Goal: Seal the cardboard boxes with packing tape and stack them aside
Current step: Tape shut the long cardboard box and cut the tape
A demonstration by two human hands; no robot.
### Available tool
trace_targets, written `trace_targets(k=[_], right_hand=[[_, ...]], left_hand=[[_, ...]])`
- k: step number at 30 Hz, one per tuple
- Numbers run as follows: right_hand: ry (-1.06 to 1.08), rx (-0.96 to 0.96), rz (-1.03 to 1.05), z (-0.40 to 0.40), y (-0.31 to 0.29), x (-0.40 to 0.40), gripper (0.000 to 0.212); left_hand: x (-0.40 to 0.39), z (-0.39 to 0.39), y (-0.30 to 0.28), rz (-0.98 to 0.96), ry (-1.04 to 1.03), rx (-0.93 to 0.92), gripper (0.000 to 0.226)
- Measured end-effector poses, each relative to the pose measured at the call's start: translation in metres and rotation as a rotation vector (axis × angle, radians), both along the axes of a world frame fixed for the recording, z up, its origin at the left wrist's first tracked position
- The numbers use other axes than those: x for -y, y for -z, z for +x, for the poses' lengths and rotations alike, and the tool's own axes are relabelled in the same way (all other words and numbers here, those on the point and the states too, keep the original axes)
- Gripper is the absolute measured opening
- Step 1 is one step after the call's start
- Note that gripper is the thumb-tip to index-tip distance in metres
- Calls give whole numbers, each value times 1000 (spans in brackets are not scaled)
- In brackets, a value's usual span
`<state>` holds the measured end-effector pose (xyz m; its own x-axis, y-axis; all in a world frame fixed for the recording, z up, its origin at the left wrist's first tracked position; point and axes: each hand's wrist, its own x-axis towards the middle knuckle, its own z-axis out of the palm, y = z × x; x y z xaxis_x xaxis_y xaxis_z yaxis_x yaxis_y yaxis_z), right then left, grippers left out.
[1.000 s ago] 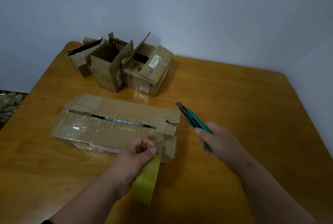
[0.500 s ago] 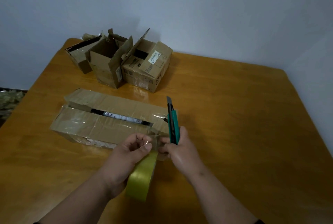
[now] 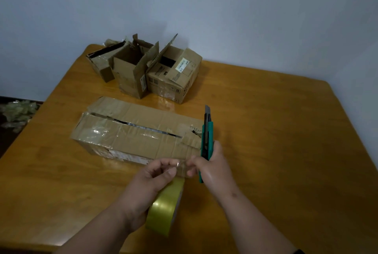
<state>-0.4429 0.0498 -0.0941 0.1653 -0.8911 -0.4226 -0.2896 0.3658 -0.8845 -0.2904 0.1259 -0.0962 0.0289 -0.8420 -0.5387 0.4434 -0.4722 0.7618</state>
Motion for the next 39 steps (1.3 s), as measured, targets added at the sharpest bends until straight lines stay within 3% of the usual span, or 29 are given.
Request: trace_targets(k=[3,12,16,21,25,30,35,39], right_hand=[[-29,121,71,-1,2,-8,26],[2,287,95,6,5,-22,68],[49,262,-7,9,1,-25,61],[-24,15,-198,15,-5,-34,46],[-59,-15,-229,18,-8,-43,39],[-78,-75,-179,19,-8,-50,41],[-86,-72,-147,18,-5,-52,39],[-117,-53,-133,20,-3,-55,32]], left_hand=[[-4,2,1,-8,39,-23,24],[-10,6,1,-25,31,-150,21],[-11,11,2,-56,47,-10,23],[-9,17,3,-105,157,284,10],[-9,28,4,-51,183,233,10],[-13,30,1,-93,293,348,11],[-12,27,-3,-108,274,350,12],[-7,30,-5,-35,376,408,26]])
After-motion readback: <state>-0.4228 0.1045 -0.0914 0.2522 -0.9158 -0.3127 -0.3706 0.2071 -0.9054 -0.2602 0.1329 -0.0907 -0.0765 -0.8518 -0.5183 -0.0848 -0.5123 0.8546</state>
